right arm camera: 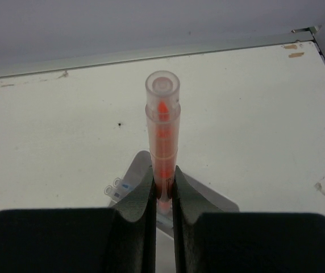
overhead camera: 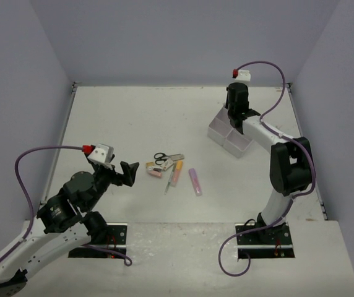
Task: Sort the stationery into containers
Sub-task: Place the pen in the storage box.
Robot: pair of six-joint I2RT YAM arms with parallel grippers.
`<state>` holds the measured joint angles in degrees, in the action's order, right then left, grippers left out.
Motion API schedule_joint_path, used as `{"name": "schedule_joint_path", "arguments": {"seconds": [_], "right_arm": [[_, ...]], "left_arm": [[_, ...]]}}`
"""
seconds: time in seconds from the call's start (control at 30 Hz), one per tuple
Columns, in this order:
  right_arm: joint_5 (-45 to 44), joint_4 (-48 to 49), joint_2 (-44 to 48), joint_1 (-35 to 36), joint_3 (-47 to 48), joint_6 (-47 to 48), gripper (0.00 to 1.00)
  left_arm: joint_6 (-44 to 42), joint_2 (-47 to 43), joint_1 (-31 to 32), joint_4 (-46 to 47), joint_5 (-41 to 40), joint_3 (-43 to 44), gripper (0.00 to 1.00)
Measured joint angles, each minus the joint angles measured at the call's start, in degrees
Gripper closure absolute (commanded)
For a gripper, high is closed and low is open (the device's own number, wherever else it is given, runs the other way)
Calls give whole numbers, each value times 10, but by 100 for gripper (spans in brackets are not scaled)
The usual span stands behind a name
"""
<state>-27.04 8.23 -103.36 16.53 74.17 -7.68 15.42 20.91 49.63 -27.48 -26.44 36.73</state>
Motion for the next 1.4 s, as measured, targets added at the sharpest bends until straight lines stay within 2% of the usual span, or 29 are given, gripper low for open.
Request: {"name": "schedule_joint_path", "arguments": {"seconds": [0.27,0.33,0.53,0.6,0.73,0.87,0.97,1.07,1.23,1.4], "right_arm": [[6,-9,-2,-4,0,-1,82],[9,-10,-2,-7,0,-1,73],[10,-12,-2,-11,0,-2,35],[11,-13,-2,-12,0,-5,26],[11,-16,1,-12,0,-12,16],[14,-35,32,-7,-5,-20,11],[15,-72,93,6,-6,-28,2],[24,-115,181,33,-6,-41,1],[57,-210,323,98,-13,-64,1],[103,-284,460,146,-89,-108,1]], "left_arm": [[0,-4,0,0,3,0,0],[0,-5,0,0,3,0,0],[0,-4,0,0,5,0,0],[0,-2,0,0,6,0,0],[0,3,0,1,5,0,0],[3,6,-2,1,-9,0,0],[6,6,-15,2,-29,-1,0],[13,7,-38,5,-48,-3,0],[34,29,-105,5,-69,-6,0],[89,60,-188,-9,-89,-1,0]]}}
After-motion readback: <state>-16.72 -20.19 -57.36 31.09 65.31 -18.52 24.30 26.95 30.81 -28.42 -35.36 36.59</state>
